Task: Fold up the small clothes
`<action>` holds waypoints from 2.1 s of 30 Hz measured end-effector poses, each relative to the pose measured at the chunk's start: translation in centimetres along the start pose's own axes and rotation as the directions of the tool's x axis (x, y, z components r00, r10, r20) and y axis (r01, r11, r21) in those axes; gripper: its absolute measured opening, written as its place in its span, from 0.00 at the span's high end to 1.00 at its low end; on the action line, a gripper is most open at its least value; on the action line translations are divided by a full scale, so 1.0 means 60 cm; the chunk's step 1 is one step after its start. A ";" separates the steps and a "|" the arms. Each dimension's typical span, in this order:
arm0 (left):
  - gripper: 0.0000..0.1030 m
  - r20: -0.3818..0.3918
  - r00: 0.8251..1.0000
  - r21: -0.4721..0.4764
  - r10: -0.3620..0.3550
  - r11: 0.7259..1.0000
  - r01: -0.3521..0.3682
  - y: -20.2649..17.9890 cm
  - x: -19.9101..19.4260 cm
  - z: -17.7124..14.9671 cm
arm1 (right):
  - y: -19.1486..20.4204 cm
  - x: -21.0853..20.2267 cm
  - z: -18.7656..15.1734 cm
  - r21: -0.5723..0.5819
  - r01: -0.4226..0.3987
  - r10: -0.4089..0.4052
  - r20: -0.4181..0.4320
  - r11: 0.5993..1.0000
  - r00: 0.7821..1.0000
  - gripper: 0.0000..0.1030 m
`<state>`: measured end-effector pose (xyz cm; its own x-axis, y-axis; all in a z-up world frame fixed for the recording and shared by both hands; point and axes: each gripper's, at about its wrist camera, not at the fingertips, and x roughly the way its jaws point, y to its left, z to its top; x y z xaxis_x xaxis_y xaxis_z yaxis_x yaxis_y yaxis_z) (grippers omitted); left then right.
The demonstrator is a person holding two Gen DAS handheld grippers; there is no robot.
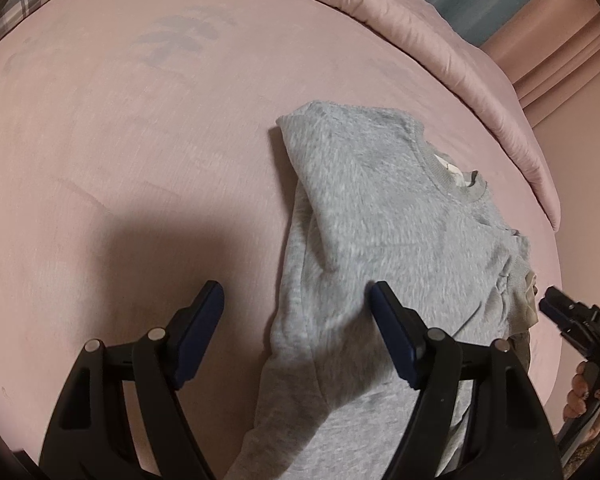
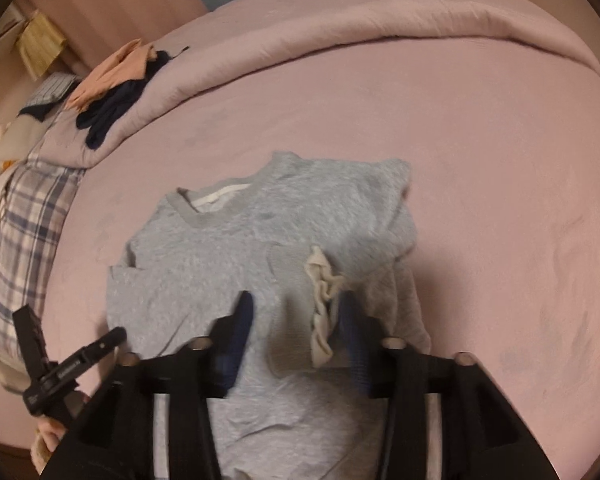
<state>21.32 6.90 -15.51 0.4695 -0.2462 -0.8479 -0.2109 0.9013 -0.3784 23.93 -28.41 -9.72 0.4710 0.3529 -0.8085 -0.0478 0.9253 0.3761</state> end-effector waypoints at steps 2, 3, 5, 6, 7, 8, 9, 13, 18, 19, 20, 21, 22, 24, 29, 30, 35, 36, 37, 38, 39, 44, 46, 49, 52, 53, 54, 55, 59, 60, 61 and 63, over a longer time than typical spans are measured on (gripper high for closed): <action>0.27 0.001 1.000 0.000 -0.001 1.000 0.001 0.001 0.000 -0.002 | -0.009 0.010 -0.008 0.024 -0.014 0.014 -0.024 1.000 1.000 0.54; 0.27 0.002 1.000 -0.001 -0.002 1.000 0.002 0.001 0.000 -0.002 | -0.010 0.013 -0.012 0.023 -0.026 0.027 -0.035 0.999 0.999 0.54; 0.27 0.004 1.000 -0.003 -0.001 1.000 0.001 0.001 0.000 -0.004 | -0.006 0.020 -0.019 0.013 -0.033 0.034 -0.054 0.999 0.998 0.55; 0.27 0.004 1.000 -0.003 -0.001 1.000 0.001 0.001 0.000 -0.005 | -0.002 0.028 -0.022 0.005 -0.032 0.032 -0.064 0.999 0.997 0.55; 0.27 0.004 1.000 -0.004 -0.002 1.000 0.002 0.001 -0.001 -0.005 | 0.000 0.033 -0.022 0.002 -0.030 0.030 -0.070 1.000 0.997 0.55; 0.27 0.003 1.000 -0.006 -0.006 1.000 0.006 0.001 -0.001 -0.006 | 0.001 0.039 -0.022 0.003 -0.025 0.025 -0.077 1.000 0.997 0.55; 0.27 0.002 1.000 -0.007 -0.010 1.000 0.010 0.001 -0.002 -0.007 | 0.004 0.050 -0.022 0.001 -0.016 0.016 -0.086 1.000 0.996 0.63; 0.30 0.005 1.000 -0.009 -0.028 1.000 0.028 0.000 -0.007 -0.005 | 0.026 0.052 -0.019 -0.070 0.055 -0.058 -0.055 0.996 0.997 0.85; 0.32 0.027 0.999 -0.005 -0.031 1.000 0.031 -0.012 -0.014 0.011 | 0.054 -0.010 -0.011 -0.131 0.061 -0.054 0.050 0.989 0.997 0.87; 0.32 0.031 0.999 0.002 -0.033 0.999 0.033 -0.017 -0.015 0.017 | 0.056 -0.025 -0.008 -0.132 0.043 -0.034 0.065 0.990 0.997 0.87; 0.32 0.033 0.999 0.006 -0.034 0.999 0.034 -0.020 -0.014 0.020 | 0.056 -0.035 -0.006 -0.131 0.029 -0.019 0.076 0.991 0.997 0.87; 0.32 0.036 0.999 0.016 -0.034 0.999 0.033 -0.026 -0.014 0.026 | 0.055 -0.050 -0.003 -0.130 0.015 -0.003 0.091 0.991 0.996 0.87; 0.32 0.038 0.999 0.019 -0.031 0.999 0.031 -0.029 -0.013 0.029 | 0.056 -0.054 -0.001 -0.130 0.010 0.002 0.097 0.991 0.995 0.87; 0.32 0.038 0.999 0.015 -0.023 1.000 0.022 -0.032 -0.008 0.036 | 0.059 -0.055 0.001 -0.146 0.002 0.011 0.086 0.989 0.996 0.87; 0.32 0.019 1.000 0.021 -0.004 1.000 0.003 -0.032 0.004 0.035 | 0.045 -0.016 0.002 -0.095 0.018 -0.019 -0.008 0.995 1.000 0.87; 0.33 0.013 1.000 0.028 0.007 1.000 -0.007 -0.032 0.007 0.033 | 0.039 -0.011 0.002 -0.075 0.008 -0.010 -0.019 0.997 1.000 0.87; 0.33 0.000 1.000 0.019 0.003 1.000 -0.003 -0.023 0.011 0.028 | 0.036 -0.018 -0.001 -0.050 -0.019 0.017 -0.023 0.999 1.000 0.87; 0.33 0.000 1.000 0.015 0.000 1.000 0.000 -0.022 0.010 0.028 | 0.036 -0.018 -0.001 -0.046 -0.019 0.017 -0.026 0.999 0.999 0.87; 0.33 -0.001 1.000 0.013 -0.003 1.000 0.003 -0.021 0.010 0.027 | 0.037 -0.019 -0.001 -0.039 -0.024 0.023 -0.031 0.999 0.999 0.87; 0.32 -0.001 1.000 0.013 -0.004 1.000 0.004 -0.021 0.010 0.027 | 0.037 -0.021 -0.001 -0.035 -0.032 0.030 -0.032 0.999 0.999 0.87; 0.33 0.001 1.000 0.013 -0.004 1.000 0.004 -0.021 0.009 0.026 | 0.038 -0.025 -0.002 -0.038 -0.038 0.036 -0.028 0.999 0.999 0.87; 0.33 0.001 1.000 0.012 -0.010 1.000 0.010 -0.017 0.005 0.022 | 0.039 -0.020 -0.002 -0.042 -0.021 0.020 -0.023 0.999 1.000 0.85; 0.33 0.005 1.000 0.013 -0.015 1.000 0.015 -0.015 0.000 0.020 | 0.028 -0.007 -0.004 -0.022 0.005 -0.006 -0.048 1.000 0.999 0.82; 0.33 0.014 1.000 0.013 -0.011 1.000 0.011 -0.011 -0.010 0.017 | 0.010 0.003 -0.013 0.009 0.039 -0.038 -0.058 0.999 0.998 0.71; 0.33 0.026 0.999 -0.001 -0.021 1.000 0.021 -0.004 -0.021 0.015 | -0.004 -0.002 -0.023 0.040 0.026 -0.024 -0.051 0.999 0.998 0.69; 0.33 0.028 0.999 -0.006 -0.024 1.000 0.025 -0.003 -0.023 0.014 | -0.007 -0.005 -0.025 0.048 0.028 -0.025 -0.050 0.998 0.998 0.69; 0.33 0.031 0.999 -0.010 -0.028 1.000 0.028 -0.001 -0.026 0.013 | -0.012 -0.008 -0.028 0.058 0.026 -0.024 -0.043 0.998 0.999 0.69; 0.33 0.033 0.999 -0.013 -0.029 0.999 0.029 0.001 -0.028 0.012 | -0.015 -0.012 -0.029 0.062 0.022 -0.020 -0.038 0.998 0.999 0.69; 0.33 0.035 0.999 -0.028 -0.034 0.999 0.035 0.007 -0.035 0.007 | -0.019 -0.005 -0.029 0.075 -0.011 0.014 -0.047 0.997 0.999 0.69; 0.33 0.034 0.999 -0.030 -0.036 0.999 0.037 0.009 -0.036 0.006 | -0.015 0.000 -0.029 0.065 -0.018 0.022 -0.054 0.998 0.998 0.69; 0.33 0.033 0.999 -0.031 -0.036 0.999 0.037 0.010 -0.037 0.005 | -0.010 0.005 -0.029 0.054 -0.022 0.026 -0.061 0.998 0.998 0.69; 0.33 0.033 0.999 -0.032 -0.035 0.999 0.037 0.012 -0.040 0.005 | -0.003 0.014 -0.028 0.047 -0.013 0.016 -0.068 0.999 0.998 0.72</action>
<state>20.28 8.26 -13.65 0.5051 -0.2659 -0.8211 -0.2207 0.8799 -0.4208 22.85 -28.01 -11.25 0.4092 0.3762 -0.8313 -0.0127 0.9133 0.4070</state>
